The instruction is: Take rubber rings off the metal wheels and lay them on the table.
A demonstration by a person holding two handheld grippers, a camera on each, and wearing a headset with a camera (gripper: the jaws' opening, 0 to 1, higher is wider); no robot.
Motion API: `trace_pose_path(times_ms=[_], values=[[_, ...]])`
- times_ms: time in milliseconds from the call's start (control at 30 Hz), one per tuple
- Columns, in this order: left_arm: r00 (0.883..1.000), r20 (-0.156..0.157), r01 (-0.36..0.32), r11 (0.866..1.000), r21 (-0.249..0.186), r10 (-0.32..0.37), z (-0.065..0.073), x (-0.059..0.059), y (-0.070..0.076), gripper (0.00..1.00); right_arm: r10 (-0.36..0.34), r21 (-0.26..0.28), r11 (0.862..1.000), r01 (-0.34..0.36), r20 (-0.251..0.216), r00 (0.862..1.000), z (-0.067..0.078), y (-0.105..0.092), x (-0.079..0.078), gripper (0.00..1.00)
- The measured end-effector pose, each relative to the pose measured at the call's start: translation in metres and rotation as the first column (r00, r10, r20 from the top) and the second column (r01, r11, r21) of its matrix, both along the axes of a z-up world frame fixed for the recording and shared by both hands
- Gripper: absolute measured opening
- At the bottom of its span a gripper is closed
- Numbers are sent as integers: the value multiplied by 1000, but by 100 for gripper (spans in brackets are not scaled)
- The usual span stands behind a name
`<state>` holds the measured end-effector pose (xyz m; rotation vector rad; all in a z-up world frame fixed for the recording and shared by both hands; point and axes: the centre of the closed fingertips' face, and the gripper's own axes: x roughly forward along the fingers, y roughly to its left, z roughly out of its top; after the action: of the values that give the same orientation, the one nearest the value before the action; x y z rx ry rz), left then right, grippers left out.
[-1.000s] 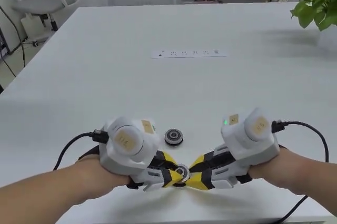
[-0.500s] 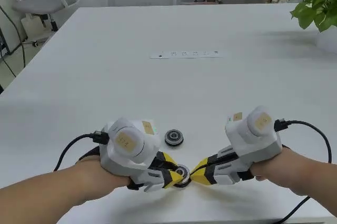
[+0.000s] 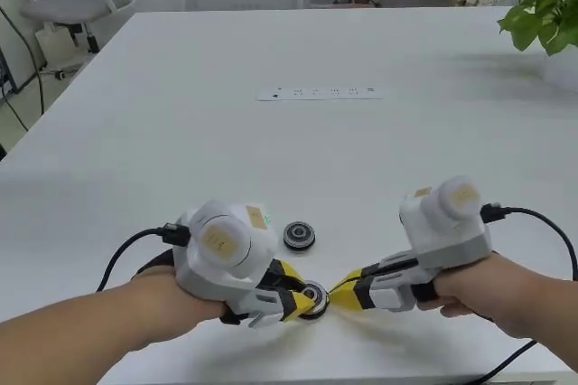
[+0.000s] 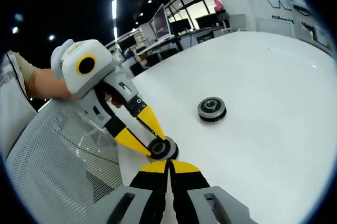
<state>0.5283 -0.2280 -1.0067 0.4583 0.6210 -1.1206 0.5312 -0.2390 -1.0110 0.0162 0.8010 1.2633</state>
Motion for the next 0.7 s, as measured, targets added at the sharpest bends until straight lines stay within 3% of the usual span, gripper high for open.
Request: trace_pose_path(times_ms=[700], values=[[1000,-8,-17,1000,18,17,0,-1,0,13,21,-10,1000,-21,17,1000,3,5,-5,0]])
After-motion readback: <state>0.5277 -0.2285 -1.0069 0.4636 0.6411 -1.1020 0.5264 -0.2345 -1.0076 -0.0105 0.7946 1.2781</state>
